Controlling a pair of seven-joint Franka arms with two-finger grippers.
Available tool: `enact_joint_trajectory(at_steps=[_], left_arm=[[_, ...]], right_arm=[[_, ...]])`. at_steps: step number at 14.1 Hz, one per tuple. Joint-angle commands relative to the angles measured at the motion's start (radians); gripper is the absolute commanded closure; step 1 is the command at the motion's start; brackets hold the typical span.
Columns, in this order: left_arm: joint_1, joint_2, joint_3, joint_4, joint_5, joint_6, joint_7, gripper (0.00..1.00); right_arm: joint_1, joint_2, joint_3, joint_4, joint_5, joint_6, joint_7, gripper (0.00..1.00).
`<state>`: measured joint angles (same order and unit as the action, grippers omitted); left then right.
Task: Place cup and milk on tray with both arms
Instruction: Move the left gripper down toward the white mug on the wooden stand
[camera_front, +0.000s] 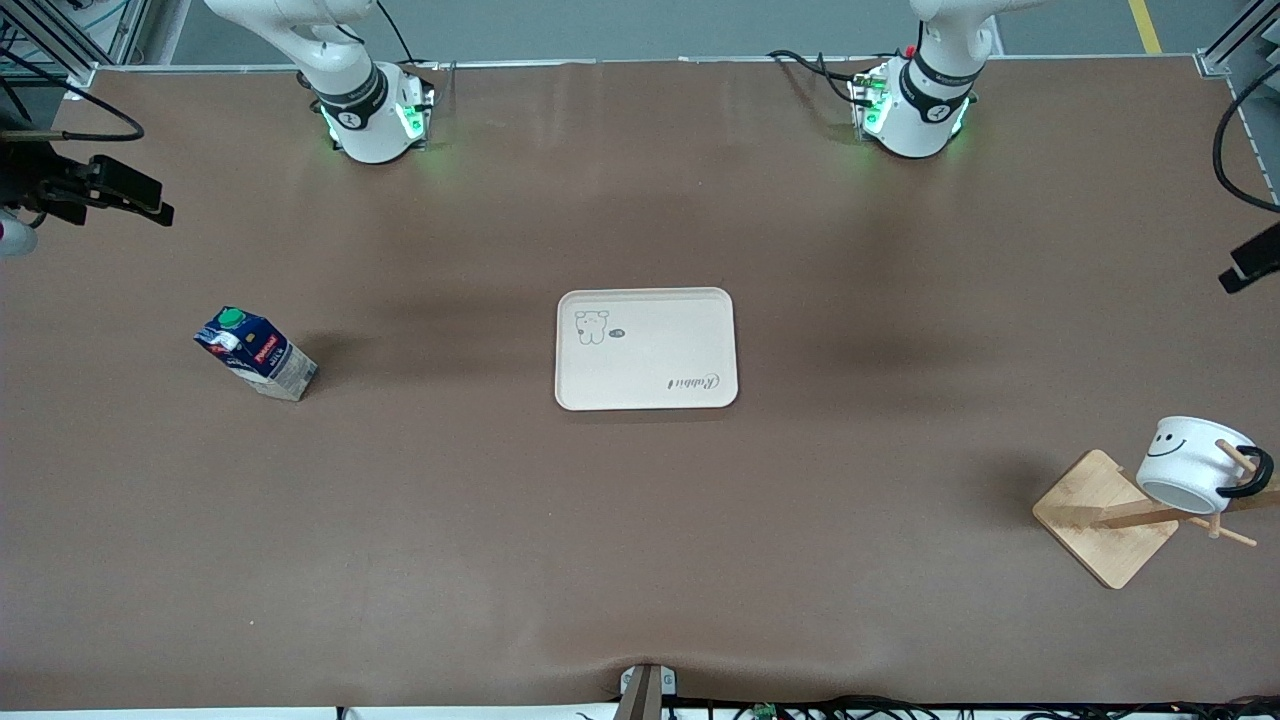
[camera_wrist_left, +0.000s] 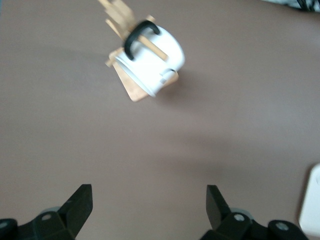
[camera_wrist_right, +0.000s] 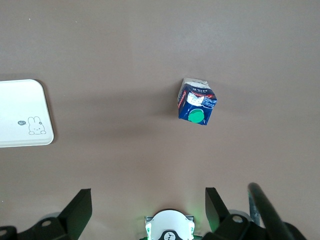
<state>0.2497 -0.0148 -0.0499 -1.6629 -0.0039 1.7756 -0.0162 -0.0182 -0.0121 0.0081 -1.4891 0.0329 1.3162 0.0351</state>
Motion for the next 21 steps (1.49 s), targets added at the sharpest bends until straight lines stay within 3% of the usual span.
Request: enact_joint_trajectory(at_steps=[1, 4, 7, 14, 18, 21], left_arm=[[0.017, -0.08, -0.005, -0.232, -0.022, 0.251, 0.002, 0.0], [0.034, -0.093, -0.005, -0.397, -0.022, 0.52, 0.002, 0.0], [0.033, -0.085, -0.007, -0.477, -0.022, 0.707, 0.002, 0.0], [0.026, 0.021, -0.013, -0.486, -0.031, 0.912, 0.002, 0.06], [0.026, 0.093, -0.028, -0.482, -0.057, 1.022, 0.002, 0.27], [0.025, 0.13, -0.034, -0.475, -0.057, 1.076, 0.002, 0.32]], right_arm=[[-0.011, -0.005, 0.004, -0.008, -0.005, 0.0, 0.0, 0.0], [-0.009, -0.005, 0.004, -0.008, -0.008, 0.0, 0.0, 0.0], [-0.008, -0.003, 0.004, -0.007, -0.008, 0.0, 0.0, 0.0], [-0.009, 0.014, 0.004, -0.007, -0.007, 0.002, 0.0, 0.0], [-0.009, 0.02, 0.003, -0.005, -0.007, -0.002, 0.0, 0.0], [-0.013, 0.024, 0.003, -0.002, -0.005, 0.0, 0.0, 0.0]])
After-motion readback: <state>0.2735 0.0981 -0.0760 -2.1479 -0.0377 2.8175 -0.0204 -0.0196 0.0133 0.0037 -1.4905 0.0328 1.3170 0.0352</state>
